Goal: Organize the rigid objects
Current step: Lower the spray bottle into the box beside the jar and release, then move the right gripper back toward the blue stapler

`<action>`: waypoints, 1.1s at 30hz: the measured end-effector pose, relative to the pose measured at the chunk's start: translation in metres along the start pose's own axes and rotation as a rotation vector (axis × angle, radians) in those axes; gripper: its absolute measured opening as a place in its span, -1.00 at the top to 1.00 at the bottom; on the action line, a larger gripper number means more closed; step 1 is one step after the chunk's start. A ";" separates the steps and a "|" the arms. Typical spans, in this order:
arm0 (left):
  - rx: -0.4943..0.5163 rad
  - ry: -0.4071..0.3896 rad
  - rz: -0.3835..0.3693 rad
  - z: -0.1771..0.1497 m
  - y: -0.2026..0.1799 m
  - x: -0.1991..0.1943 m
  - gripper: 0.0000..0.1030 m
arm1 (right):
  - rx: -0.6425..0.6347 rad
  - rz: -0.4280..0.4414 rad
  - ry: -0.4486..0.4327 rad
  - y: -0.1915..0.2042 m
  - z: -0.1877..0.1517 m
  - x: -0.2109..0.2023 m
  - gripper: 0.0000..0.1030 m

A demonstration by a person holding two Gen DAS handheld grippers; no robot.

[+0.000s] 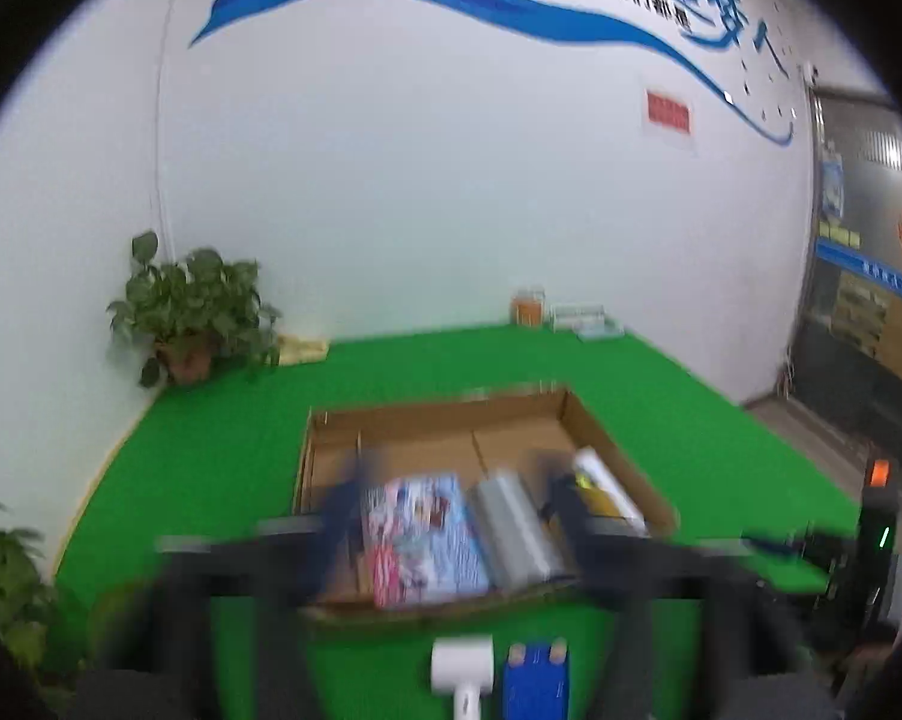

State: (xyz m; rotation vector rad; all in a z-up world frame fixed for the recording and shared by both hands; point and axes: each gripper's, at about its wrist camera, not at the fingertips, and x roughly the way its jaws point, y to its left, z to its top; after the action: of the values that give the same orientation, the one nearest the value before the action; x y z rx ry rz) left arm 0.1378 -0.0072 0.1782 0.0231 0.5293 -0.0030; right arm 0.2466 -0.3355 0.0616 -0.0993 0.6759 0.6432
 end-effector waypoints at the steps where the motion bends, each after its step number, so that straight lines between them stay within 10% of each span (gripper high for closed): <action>1: -0.016 0.036 0.005 -0.010 -0.010 0.001 0.88 | -0.003 0.007 -0.013 0.006 -0.007 -0.007 -1.00; 4: -0.030 0.054 0.050 -0.053 -0.016 -0.007 0.69 | -0.030 0.022 -0.046 0.025 -0.028 -0.023 -0.99; 7: -0.074 0.082 0.060 -0.083 -0.023 -0.015 -0.95 | -0.063 0.072 -0.041 0.040 -0.052 -0.035 -0.99; 20: -0.436 0.486 -0.365 -0.227 -0.040 0.000 -0.95 | -0.219 0.427 0.184 0.082 -0.183 -0.064 -0.95; 24: -0.474 0.549 -0.485 -0.249 -0.054 0.008 -0.76 | -0.265 0.415 0.255 0.094 -0.211 -0.050 -0.58; 28: -0.496 0.545 -0.497 -0.251 -0.059 0.021 -0.65 | -0.283 0.461 0.305 0.099 -0.223 -0.037 -0.20; 33: -0.487 0.580 -0.536 -0.255 -0.069 0.039 -0.22 | -0.291 0.454 0.286 0.112 -0.230 -0.028 -0.19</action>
State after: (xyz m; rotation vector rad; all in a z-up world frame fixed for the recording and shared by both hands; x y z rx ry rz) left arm 0.0420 -0.0702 -0.0625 -0.6099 1.0911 -0.4004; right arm 0.0377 -0.3263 -0.0881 -0.3174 0.8865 1.1786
